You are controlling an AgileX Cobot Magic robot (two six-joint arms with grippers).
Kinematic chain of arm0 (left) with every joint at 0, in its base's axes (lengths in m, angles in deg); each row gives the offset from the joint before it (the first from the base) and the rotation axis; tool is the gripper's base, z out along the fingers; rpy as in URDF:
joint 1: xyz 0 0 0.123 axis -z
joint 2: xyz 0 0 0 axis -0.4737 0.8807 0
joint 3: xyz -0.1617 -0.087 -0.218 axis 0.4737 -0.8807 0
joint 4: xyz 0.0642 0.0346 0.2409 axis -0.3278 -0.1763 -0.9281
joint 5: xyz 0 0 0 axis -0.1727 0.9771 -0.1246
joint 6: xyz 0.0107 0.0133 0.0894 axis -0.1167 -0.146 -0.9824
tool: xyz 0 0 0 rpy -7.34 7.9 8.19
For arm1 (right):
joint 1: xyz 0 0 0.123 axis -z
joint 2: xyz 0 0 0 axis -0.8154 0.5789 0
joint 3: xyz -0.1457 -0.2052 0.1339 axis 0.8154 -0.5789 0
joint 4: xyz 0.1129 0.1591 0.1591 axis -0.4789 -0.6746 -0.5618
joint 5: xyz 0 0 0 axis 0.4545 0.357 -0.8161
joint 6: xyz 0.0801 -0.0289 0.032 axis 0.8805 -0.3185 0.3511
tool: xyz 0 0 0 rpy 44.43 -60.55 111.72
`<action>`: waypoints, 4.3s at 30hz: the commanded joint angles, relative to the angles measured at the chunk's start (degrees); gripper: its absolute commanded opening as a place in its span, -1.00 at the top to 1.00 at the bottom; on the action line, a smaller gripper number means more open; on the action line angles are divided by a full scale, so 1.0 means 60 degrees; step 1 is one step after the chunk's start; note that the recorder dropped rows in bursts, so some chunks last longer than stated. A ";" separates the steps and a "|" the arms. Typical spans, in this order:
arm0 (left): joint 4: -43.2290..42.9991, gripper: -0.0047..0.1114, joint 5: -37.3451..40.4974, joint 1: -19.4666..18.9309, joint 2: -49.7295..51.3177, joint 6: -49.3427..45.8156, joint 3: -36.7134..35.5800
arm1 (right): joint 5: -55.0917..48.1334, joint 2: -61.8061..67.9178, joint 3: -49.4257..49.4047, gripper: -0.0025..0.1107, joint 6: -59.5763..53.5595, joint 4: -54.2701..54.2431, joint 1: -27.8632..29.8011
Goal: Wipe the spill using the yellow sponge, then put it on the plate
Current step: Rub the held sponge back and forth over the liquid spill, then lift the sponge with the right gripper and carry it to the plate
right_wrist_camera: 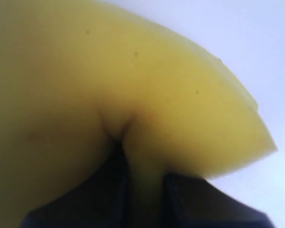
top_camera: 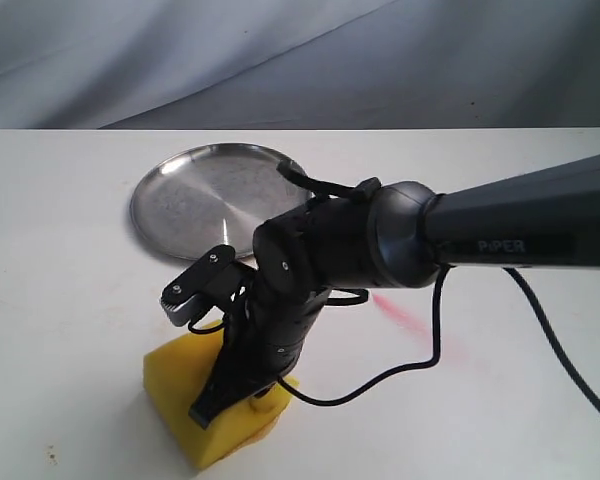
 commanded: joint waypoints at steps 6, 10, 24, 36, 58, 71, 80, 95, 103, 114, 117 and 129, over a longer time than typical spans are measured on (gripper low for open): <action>0.0037 0.92 -0.0068 0.0049 -0.0033 -0.0003 -0.0045 | -0.2647 -0.0726 -0.0400 0.96 0.1055 0.2245 0.0819; 0.0037 0.92 -0.0068 0.0049 -0.0033 -0.0003 -0.0045 | -0.2739 -0.1393 -0.0456 0.96 0.1055 0.2055 0.1698; 0.0037 0.92 -0.0068 0.0049 -0.0033 -0.0003 -0.0045 | -0.3349 0.1320 0.3526 0.96 -0.0747 -0.2094 -0.0587; 0.0037 0.92 -0.0068 0.0049 -0.0033 -0.0003 -0.0045 | -0.4258 0.0837 0.2316 0.96 0.0899 0.0774 0.1866; 0.0037 0.92 -0.0068 0.0049 -0.0033 -0.0003 -0.0045 | -0.3863 0.0760 0.2400 0.96 0.0982 -0.0095 0.0257; 0.0037 0.92 -0.0068 0.0049 -0.0033 -0.0003 -0.0045 | -0.5373 0.2184 0.5330 0.96 0.0775 0.0619 -0.0401; 0.0037 0.92 -0.0068 0.0049 -0.0033 -0.0003 -0.0045 | -0.5529 0.1424 0.2935 0.96 0.1157 0.1303 0.2106; 0.0037 0.92 -0.0068 0.0049 -0.0033 -0.0003 -0.0045 | -0.4131 -0.0898 -0.0396 0.96 0.1552 0.1007 0.2559; 0.0037 0.92 -0.0068 0.0049 -0.0033 -0.0003 -0.0045 | -0.3146 0.0252 0.1404 0.96 0.0665 -0.1055 0.0652; 0.0037 0.92 -0.0068 0.0049 -0.0033 -0.0003 -0.0045 | -0.2780 0.0948 0.5316 0.96 0.0691 -0.1410 0.1199; 0.0037 0.92 -0.0068 0.0049 -0.0033 -0.0003 -0.0045 | -0.2647 0.0973 0.6240 0.96 0.0791 -0.1390 0.1623; 0.0037 0.92 -0.0068 0.0049 -0.0033 -0.0003 -0.0045 | -0.0446 0.1505 0.6933 0.96 0.1443 -0.2105 0.3684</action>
